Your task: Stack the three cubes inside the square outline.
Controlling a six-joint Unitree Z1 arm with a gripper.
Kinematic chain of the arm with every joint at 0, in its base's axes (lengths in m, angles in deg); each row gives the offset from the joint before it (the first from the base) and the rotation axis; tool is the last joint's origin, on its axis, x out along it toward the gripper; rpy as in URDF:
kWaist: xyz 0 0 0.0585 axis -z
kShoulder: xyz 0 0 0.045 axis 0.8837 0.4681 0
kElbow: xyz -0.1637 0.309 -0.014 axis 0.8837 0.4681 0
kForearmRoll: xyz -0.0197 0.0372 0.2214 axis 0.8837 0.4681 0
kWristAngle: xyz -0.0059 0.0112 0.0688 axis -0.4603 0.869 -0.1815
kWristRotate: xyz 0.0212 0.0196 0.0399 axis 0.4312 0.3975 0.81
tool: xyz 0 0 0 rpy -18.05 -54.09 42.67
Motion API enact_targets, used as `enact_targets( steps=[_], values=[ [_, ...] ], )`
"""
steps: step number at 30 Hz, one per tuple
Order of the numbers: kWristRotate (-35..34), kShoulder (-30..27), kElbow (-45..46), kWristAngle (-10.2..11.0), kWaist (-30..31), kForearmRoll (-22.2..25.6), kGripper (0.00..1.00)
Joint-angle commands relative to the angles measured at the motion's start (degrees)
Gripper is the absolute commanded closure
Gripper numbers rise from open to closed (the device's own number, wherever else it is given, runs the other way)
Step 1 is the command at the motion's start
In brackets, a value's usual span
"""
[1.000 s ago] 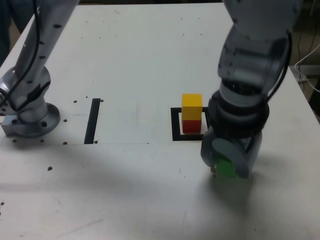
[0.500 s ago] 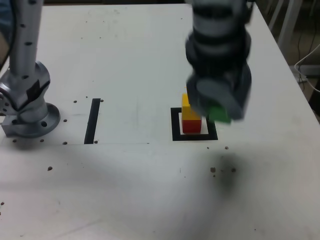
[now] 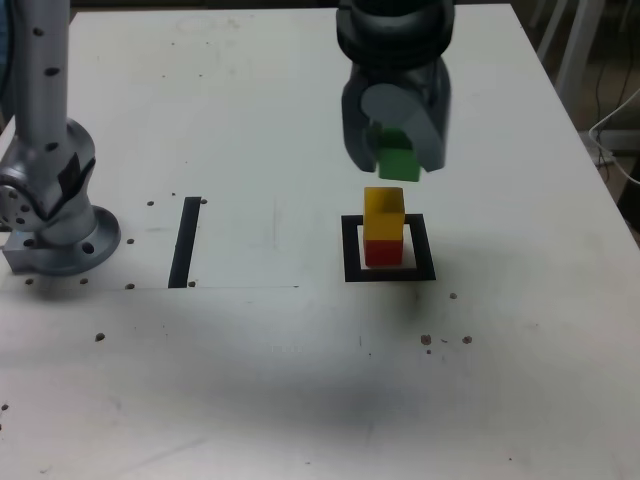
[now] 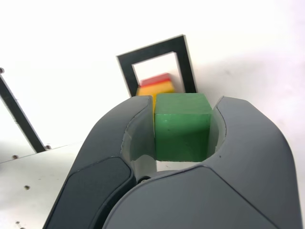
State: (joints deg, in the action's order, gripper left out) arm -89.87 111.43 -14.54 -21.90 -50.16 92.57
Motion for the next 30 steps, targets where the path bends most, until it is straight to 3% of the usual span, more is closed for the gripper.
enact_targets(
  steps=[1, 15, 30],
  values=[
    [0.2, -0.2, 0.3, -0.4, -0.2, 0.5, 0.84],
    [-0.4, 0.9, 0.7, -4.1, -0.5, 2.2, 0.84],
    [-3.7, 2.0, 0.8, -4.2, -1.2, 2.2, 0.84]
  ],
)
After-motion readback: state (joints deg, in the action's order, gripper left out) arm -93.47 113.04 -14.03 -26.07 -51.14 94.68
